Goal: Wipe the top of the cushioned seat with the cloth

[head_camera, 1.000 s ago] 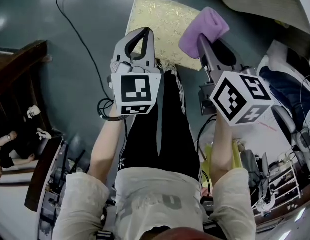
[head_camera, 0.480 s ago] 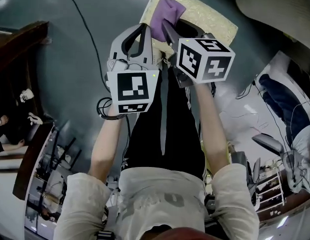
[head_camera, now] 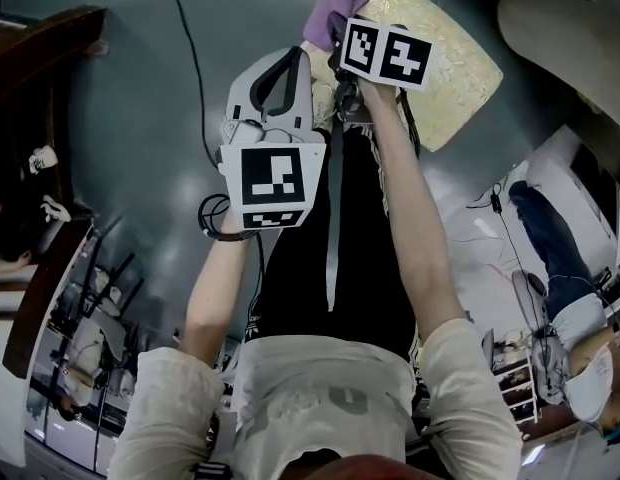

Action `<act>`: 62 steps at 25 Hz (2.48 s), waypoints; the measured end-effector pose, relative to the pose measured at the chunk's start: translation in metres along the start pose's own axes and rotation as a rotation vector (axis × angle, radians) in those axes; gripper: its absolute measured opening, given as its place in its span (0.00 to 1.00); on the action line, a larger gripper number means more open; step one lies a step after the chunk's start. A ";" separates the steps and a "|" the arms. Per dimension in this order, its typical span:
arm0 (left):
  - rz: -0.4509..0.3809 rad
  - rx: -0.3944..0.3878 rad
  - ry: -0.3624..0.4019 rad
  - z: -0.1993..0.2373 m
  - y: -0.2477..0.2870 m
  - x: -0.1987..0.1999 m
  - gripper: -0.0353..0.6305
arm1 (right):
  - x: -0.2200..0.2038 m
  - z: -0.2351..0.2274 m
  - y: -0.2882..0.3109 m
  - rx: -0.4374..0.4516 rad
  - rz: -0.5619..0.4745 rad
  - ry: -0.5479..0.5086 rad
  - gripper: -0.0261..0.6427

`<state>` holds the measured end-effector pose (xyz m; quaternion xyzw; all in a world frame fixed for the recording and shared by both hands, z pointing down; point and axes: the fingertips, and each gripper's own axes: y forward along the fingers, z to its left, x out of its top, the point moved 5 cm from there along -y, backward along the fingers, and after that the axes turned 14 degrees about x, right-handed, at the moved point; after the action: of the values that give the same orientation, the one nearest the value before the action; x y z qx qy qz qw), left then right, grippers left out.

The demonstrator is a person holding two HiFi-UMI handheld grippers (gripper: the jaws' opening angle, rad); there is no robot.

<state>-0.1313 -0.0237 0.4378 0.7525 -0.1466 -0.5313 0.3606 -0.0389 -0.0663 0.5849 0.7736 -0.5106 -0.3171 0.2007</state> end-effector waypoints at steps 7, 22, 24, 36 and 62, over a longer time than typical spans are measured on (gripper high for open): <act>0.004 0.012 -0.014 0.011 -0.001 -0.004 0.06 | 0.000 -0.003 0.008 -0.014 0.004 0.022 0.17; -0.026 -0.043 0.000 -0.008 0.008 0.021 0.06 | -0.014 -0.025 -0.039 -0.103 0.048 -0.027 0.17; -0.029 -0.052 0.008 -0.011 0.007 0.024 0.06 | -0.017 -0.032 -0.053 -0.122 0.049 -0.023 0.17; -0.031 -0.079 0.063 -0.020 0.017 0.029 0.06 | -0.053 -0.100 -0.143 -0.284 0.060 -0.002 0.17; -0.025 -0.109 0.089 -0.038 0.020 0.030 0.06 | -0.090 -0.163 -0.238 -0.575 0.100 0.075 0.17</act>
<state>-0.0822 -0.0408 0.4376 0.7564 -0.0918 -0.5091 0.4003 0.2072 0.1092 0.5774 0.6700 -0.4296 -0.4095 0.4460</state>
